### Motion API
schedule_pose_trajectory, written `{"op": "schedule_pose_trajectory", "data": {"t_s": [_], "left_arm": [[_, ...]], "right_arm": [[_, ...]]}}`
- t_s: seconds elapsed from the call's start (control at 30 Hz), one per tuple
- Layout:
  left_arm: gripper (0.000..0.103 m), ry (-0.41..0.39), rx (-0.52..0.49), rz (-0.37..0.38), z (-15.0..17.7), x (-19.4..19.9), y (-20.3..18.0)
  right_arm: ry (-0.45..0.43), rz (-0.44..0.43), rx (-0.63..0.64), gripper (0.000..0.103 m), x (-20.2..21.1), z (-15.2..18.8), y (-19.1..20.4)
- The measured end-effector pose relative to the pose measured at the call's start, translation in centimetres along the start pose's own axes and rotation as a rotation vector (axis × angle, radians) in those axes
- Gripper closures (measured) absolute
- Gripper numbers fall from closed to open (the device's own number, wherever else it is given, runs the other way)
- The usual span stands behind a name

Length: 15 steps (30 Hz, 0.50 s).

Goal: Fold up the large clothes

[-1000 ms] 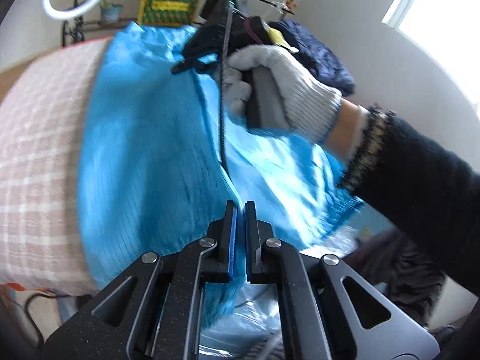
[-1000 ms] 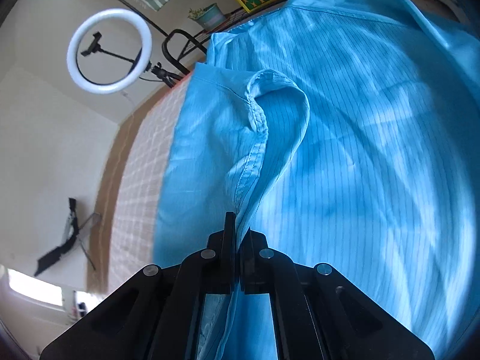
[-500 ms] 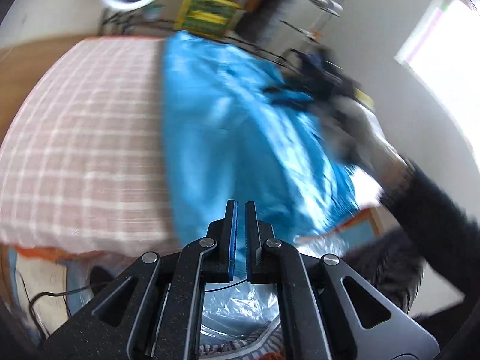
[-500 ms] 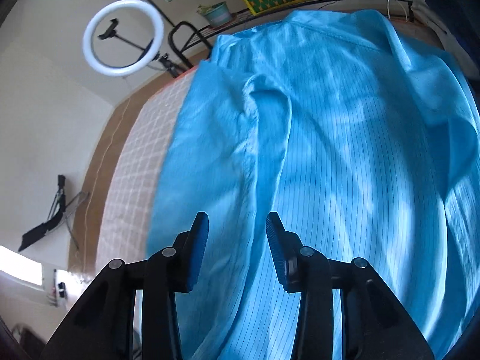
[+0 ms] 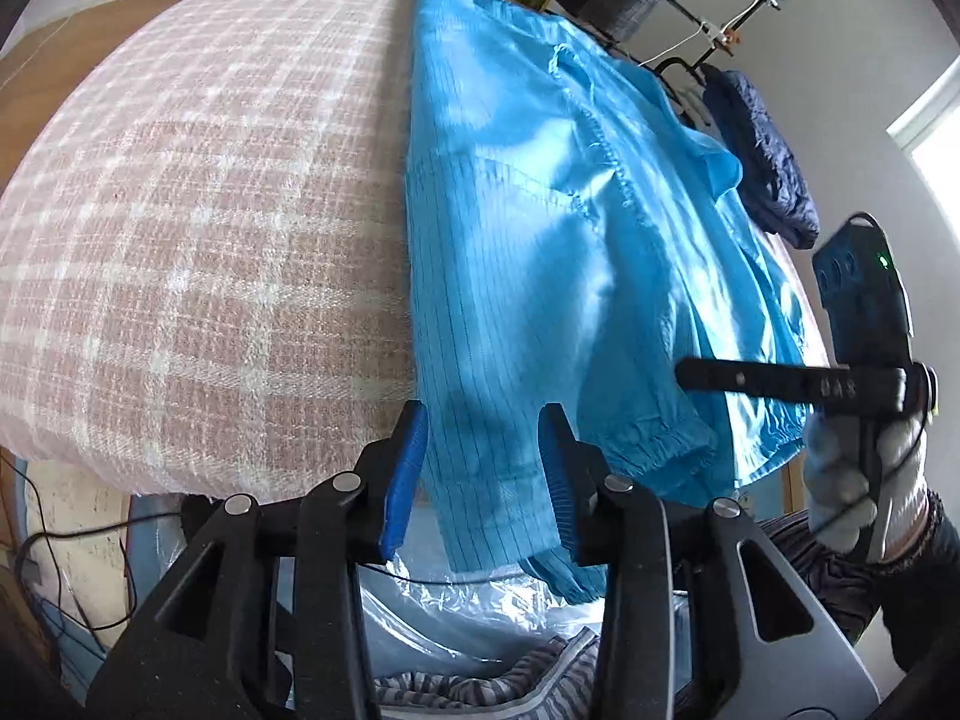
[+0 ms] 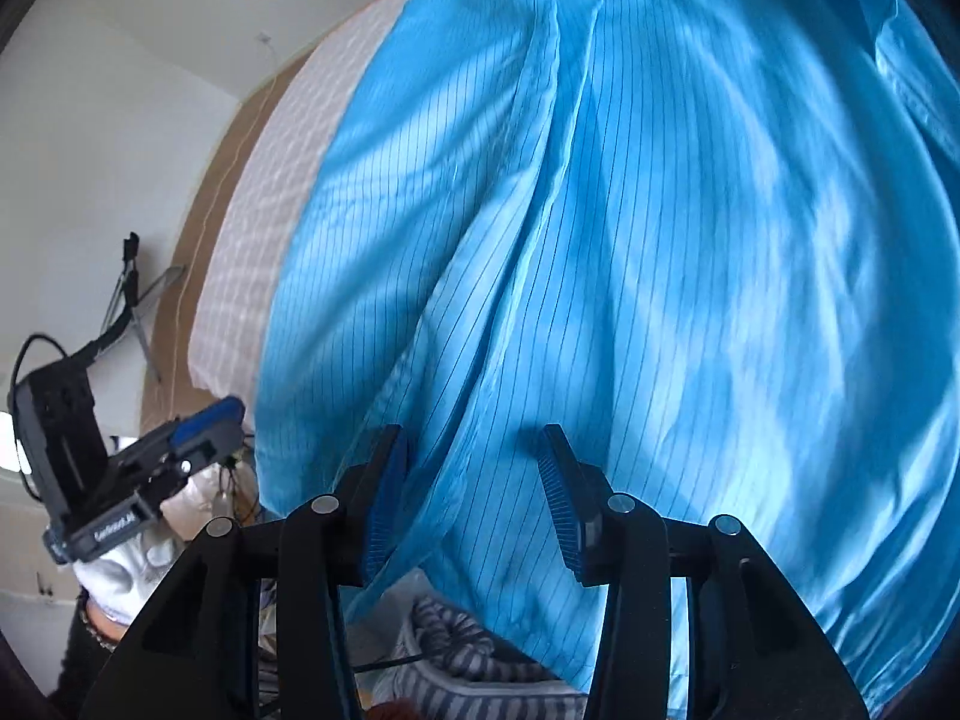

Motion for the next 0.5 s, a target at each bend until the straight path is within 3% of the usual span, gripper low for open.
{"op": "schedule_pose_trajectory", "data": {"t_s": [0.1, 0.13, 0.17, 0.2, 0.3, 0.43, 0.5], "left_arm": [[0.066, 0.032, 0.019, 0.000, 0.0, -1.2, 0.4], [0.070, 0.037, 0.020, -0.008, 0.0, -1.6, 0.5], [0.088, 0.043, 0.019, -0.014, 0.0, -2.1, 0.4], [0.098, 0.047, 0.023, -0.012, 0.0, -2.5, 0.6], [0.102, 0.036, 0.056, 0.008, -0.2, -2.2, 0.9], [0.102, -0.022, 0.099, 0.021, -0.5, 0.4, 2.3], [0.102, -0.011, 0.103, -0.007, -0.6, 0.0, 3.0]], "right_arm": [[-0.003, -0.030, 0.017, 0.064, -0.2, 0.4, 0.4], [-0.002, -0.071, 0.011, 0.079, -0.3, 0.4, 0.4], [0.000, -0.100, 0.004, 0.089, -0.5, 0.8, 0.6], [0.002, -0.142, -0.007, 0.090, -0.7, 0.9, 0.6], [-0.002, -0.155, 0.008, 0.097, -1.0, 1.1, 0.9], [-0.038, -0.275, -0.033, 0.101, -0.6, 1.1, 1.2], [-0.048, -0.238, 0.016, 0.101, -0.6, 1.0, 1.9]]}}
Point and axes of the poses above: each gripper's, at about its wrist camera, not at the fingertips, and x roughly against the way its jaws point, y to its left, z to its underside, the point moved 3 cm from there along -x, roughly the way its jaws point, and after that the axes turned 15 degrees about x, right-handed, at the moved point
